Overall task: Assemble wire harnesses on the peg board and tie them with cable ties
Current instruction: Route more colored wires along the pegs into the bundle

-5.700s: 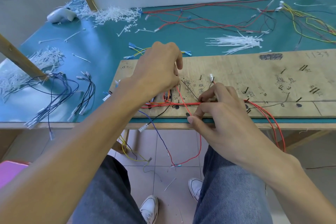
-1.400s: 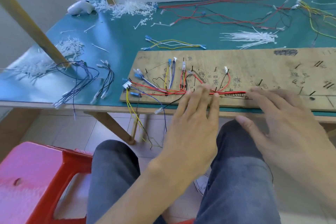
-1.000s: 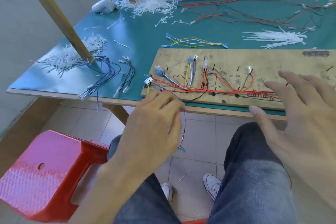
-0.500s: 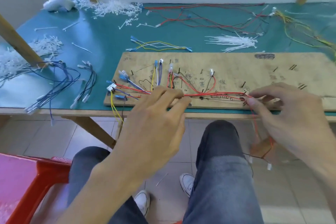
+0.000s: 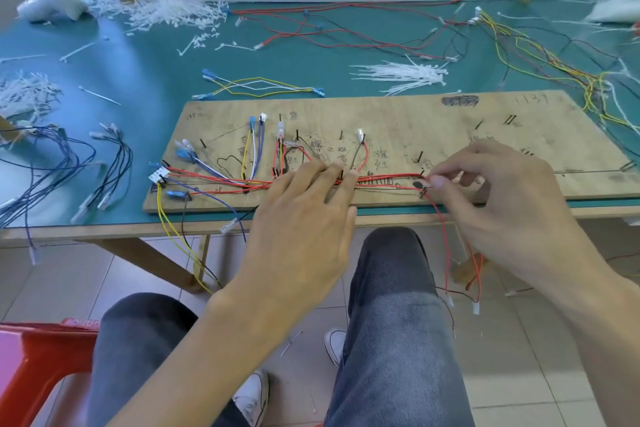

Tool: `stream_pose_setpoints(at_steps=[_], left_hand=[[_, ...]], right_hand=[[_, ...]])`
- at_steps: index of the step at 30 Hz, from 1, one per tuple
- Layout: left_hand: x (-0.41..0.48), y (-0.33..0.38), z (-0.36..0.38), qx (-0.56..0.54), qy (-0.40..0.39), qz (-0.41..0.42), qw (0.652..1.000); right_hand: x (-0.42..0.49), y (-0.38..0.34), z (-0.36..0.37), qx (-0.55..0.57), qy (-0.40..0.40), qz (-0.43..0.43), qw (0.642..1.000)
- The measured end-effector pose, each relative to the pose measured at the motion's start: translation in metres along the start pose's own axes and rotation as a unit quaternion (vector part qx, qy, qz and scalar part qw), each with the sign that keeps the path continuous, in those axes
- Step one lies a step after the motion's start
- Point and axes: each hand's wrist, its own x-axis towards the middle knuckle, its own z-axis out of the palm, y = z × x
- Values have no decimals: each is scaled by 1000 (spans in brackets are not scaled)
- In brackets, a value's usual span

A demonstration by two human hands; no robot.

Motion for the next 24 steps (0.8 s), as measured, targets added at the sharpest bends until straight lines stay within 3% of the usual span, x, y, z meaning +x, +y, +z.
stream_pose_setpoints(at_steps=[4,8,15,24], left_hand=[[0,1,1,15,-7,4,1000],[0,2,0,29,-28,2,999],[-3,5,3,42,-25,-2,999],[-6,3,8,62,-19,7,998]], right_hand=[[-13,2,-1,-35,-61,12,997],[-9,9,0,-43,-72,23,996],[19,10,0,-39,-20,23,999],[12,1,-3,-100,-56,15,993]])
